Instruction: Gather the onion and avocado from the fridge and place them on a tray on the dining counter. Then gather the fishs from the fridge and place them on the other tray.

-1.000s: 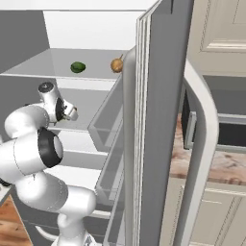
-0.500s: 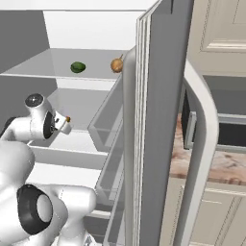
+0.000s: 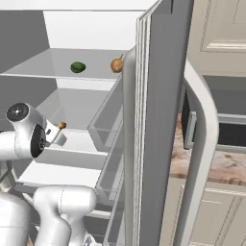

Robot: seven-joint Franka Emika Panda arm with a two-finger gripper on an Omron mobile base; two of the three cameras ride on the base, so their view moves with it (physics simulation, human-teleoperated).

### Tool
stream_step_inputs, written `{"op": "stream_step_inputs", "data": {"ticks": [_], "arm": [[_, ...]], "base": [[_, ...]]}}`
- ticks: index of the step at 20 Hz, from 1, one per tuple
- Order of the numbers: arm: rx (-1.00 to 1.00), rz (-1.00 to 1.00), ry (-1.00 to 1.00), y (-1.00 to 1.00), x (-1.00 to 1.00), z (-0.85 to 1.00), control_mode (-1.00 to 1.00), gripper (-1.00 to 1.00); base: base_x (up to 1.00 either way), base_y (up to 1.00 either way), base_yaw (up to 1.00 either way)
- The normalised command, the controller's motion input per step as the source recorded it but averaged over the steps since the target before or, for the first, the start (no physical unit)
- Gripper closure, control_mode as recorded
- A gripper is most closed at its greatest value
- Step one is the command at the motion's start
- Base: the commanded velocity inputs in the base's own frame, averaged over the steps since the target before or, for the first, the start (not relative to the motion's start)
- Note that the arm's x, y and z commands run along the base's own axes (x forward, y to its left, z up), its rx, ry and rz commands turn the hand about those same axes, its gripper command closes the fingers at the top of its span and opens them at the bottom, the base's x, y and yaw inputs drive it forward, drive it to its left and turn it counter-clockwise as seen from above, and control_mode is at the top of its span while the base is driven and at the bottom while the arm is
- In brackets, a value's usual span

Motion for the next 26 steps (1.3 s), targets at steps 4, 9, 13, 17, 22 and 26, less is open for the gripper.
{"op": "stream_step_inputs", "data": {"ticks": [4,9,13,17,22,26], "arm": [[0.0,-0.05,0.0,-0.33,-0.98,0.84,-1.0,1.0],[0.0,-0.06,0.04,-0.3,-1.0,0.82,-1.0,1.0],[0.02,-0.07,0.08,-0.27,-1.0,0.59,-1.0,1.0],[0.05,-0.1,0.04,-0.11,-0.95,0.04,-1.0,1.0],[0.01,-0.01,0.04,0.0,-0.12,-0.09,-1.0,1.0],[0.0,0.0,-0.01,0.0,-0.03,0.0,-1.0,1.0]], "base": [[0.0,0.0,0.0],[0.0,0.0,0.0],[0.0,0.0,0.0],[0.0,0.0,0.0],[0.0,0.0,0.0],[0.0,0.0,0.0]]}}
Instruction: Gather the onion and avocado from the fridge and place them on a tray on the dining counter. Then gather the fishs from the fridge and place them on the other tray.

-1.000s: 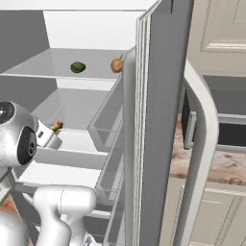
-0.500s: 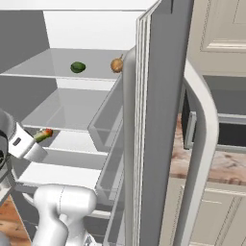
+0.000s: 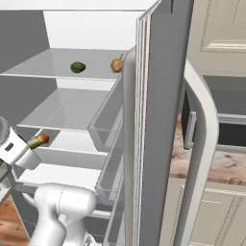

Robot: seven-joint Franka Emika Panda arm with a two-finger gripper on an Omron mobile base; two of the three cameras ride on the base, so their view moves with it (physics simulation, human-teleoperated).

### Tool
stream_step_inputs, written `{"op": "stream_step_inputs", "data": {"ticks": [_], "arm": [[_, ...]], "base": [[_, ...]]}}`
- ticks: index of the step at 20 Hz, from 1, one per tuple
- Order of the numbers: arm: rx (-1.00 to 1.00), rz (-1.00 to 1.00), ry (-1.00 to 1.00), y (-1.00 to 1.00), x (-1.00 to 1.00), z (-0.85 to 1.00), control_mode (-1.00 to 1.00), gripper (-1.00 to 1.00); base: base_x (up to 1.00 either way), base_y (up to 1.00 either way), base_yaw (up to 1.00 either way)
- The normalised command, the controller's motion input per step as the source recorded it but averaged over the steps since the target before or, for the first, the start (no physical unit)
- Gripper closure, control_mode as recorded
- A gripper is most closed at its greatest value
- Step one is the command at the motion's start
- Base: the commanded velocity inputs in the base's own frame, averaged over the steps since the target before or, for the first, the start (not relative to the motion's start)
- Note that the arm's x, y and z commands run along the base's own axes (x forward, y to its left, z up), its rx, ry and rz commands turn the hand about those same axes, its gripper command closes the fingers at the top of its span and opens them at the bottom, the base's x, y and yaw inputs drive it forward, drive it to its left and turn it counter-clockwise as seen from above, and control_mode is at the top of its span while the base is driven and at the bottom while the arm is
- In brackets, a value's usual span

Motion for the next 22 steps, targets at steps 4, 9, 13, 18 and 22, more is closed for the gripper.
{"op": "stream_step_inputs", "data": {"ticks": [4,9,13,18,22], "arm": [[0.0,0.0,-0.02,0.0,-0.2,-0.04,1.0,1.0],[0.0,0.0,0.0,0.0,0.0,0.0,1.0,1.0],[0.0,0.0,0.0,0.0,0.0,0.0,1.0,1.0],[0.0,0.0,0.0,0.0,0.0,0.0,1.0,1.0],[0.0,0.0,0.0,0.0,0.0,0.0,1.0,1.0]], "base": [[-0.4,0.0,-0.02],[-0.91,0.05,-0.05],[-0.78,0.23,-0.16],[-0.59,0.46,-0.27],[-0.48,0.51,-0.35]]}}
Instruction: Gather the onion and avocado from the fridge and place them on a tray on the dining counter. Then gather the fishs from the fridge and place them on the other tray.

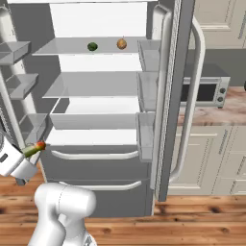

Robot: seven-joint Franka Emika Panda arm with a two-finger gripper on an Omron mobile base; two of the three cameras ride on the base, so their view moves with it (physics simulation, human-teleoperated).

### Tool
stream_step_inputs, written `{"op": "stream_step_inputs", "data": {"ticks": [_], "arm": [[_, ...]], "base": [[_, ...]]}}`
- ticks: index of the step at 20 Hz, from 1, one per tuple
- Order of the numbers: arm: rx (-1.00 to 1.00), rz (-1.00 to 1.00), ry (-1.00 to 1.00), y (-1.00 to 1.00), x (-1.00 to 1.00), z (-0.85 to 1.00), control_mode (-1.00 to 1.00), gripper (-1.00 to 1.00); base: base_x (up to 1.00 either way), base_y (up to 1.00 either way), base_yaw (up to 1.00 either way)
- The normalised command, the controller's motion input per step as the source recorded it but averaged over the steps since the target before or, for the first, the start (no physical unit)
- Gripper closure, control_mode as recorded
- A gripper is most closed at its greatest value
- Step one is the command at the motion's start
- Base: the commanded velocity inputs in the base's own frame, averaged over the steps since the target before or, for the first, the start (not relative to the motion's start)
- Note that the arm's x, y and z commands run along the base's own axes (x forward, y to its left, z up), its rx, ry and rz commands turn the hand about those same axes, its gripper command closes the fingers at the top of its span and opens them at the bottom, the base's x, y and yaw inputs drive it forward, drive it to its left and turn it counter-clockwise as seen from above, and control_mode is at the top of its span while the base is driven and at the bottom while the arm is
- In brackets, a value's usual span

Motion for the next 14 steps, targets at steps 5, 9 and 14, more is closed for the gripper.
{"op": "stream_step_inputs", "data": {"ticks": [5,9,14], "arm": [[0.0,0.0,0.0,0.0,0.0,0.0,1.0,1.0],[0.0,0.0,0.0,0.0,0.0,0.0,1.0,1.0],[0.0,0.0,0.0,0.0,0.0,0.0,1.0,1.0]], "base": [[-0.76,0.3,-0.38],[-0.87,0.2,-0.38],[-0.98,0.2,-0.39]]}}
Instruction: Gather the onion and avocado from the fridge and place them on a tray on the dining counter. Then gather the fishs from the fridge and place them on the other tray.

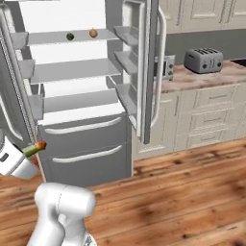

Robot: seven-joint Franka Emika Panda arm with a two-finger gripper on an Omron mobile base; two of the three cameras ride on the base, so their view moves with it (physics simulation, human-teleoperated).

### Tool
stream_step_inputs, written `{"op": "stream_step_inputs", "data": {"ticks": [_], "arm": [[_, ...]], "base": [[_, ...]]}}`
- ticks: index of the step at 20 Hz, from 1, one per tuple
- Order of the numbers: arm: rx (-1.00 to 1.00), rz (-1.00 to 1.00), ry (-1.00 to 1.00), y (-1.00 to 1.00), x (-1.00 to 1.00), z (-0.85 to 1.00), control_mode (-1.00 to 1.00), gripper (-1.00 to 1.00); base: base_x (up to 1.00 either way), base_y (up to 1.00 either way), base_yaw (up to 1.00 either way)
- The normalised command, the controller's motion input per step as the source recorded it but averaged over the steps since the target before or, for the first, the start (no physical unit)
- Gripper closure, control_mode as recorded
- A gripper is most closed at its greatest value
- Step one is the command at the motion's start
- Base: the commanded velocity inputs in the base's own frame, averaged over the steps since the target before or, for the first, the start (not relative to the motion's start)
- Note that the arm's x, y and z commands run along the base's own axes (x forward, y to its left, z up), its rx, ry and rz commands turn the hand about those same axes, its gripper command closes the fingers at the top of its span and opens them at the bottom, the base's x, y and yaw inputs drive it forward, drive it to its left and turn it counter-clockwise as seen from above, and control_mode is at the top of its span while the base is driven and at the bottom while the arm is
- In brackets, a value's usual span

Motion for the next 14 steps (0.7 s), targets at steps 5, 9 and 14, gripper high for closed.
{"op": "stream_step_inputs", "data": {"ticks": [5,9,14], "arm": [[0.0,0.0,0.0,0.0,0.0,0.0,1.0,1.0],[0.0,0.0,0.0,0.0,0.0,0.0,1.0,1.0],[0.0,0.0,0.0,0.0,0.0,0.0,1.0,1.0]], "base": [[-1.0,0.05,-0.31],[-1.0,-0.02,-0.23],[-0.99,-0.18,-0.14]]}}
